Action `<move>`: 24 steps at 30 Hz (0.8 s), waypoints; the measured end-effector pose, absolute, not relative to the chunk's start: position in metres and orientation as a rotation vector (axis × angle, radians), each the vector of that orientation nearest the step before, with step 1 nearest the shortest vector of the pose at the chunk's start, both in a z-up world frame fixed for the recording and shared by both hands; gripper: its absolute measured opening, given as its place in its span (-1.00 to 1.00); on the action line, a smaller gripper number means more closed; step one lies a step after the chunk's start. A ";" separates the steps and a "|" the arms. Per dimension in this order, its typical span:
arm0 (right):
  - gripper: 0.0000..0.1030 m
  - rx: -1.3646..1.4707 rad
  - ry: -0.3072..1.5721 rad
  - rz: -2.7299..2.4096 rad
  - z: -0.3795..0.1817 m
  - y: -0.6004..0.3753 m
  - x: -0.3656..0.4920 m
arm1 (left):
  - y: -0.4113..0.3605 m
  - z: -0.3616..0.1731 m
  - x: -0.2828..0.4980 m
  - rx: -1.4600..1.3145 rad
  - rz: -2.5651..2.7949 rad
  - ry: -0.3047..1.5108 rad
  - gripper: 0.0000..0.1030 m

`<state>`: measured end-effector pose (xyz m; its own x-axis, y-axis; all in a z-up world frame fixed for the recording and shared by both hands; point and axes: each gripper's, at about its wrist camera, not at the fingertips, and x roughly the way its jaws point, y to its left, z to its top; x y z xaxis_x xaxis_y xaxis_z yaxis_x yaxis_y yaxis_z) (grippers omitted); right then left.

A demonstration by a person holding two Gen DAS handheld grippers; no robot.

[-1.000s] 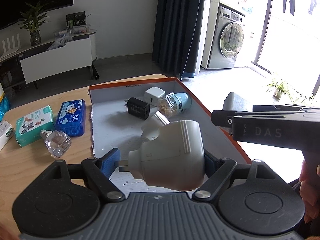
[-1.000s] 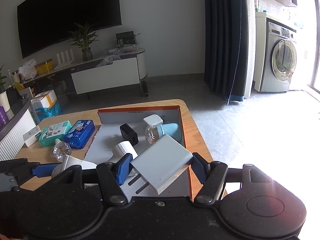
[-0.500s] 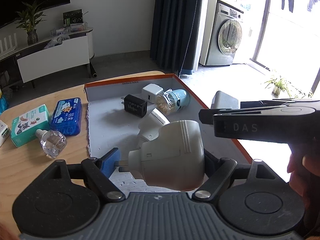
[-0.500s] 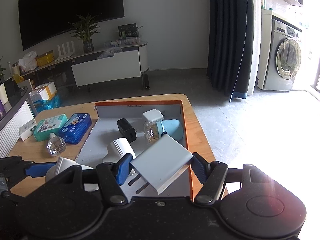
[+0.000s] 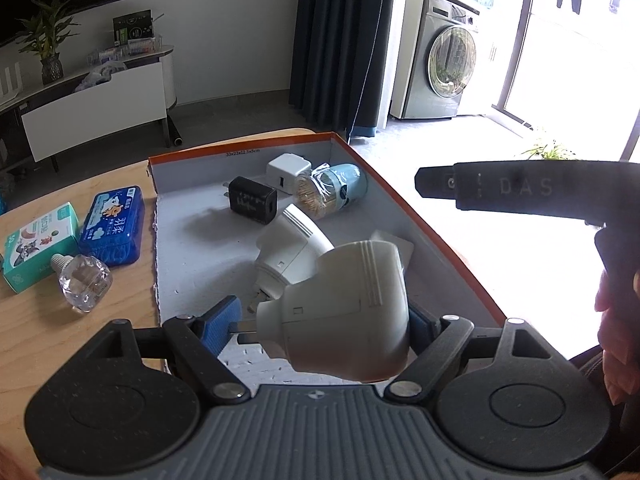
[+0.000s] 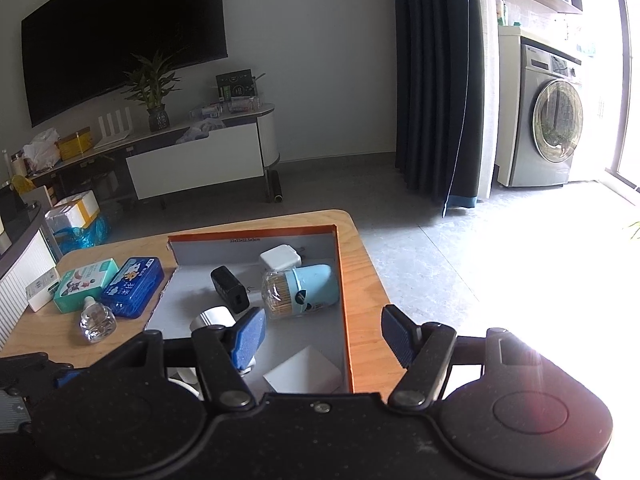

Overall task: Organize rigid objects
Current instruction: 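Open the left gripper to drop the adapter while the right releases the charger, then withdraw both grippers from the box toward the remaining items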

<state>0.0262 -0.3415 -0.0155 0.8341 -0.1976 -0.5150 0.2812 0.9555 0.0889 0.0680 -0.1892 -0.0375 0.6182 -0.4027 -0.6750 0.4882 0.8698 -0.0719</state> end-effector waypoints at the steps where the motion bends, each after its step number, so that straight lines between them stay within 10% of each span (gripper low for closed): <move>1: 0.52 0.167 0.525 -0.255 -0.015 -0.342 0.025 | -0.191 -0.038 0.068 0.122 -0.521 0.751 0.66; 24: 0.65 0.168 0.509 -0.178 -0.007 -0.299 0.022 | -0.120 -0.013 0.070 0.049 -0.296 0.736 0.74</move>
<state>0.0216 -0.2987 -0.0065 0.8583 -0.1273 -0.4972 0.2106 0.9708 0.1150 0.0696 -0.1195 -0.0127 0.7014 -0.2482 -0.6682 0.2828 0.9574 -0.0588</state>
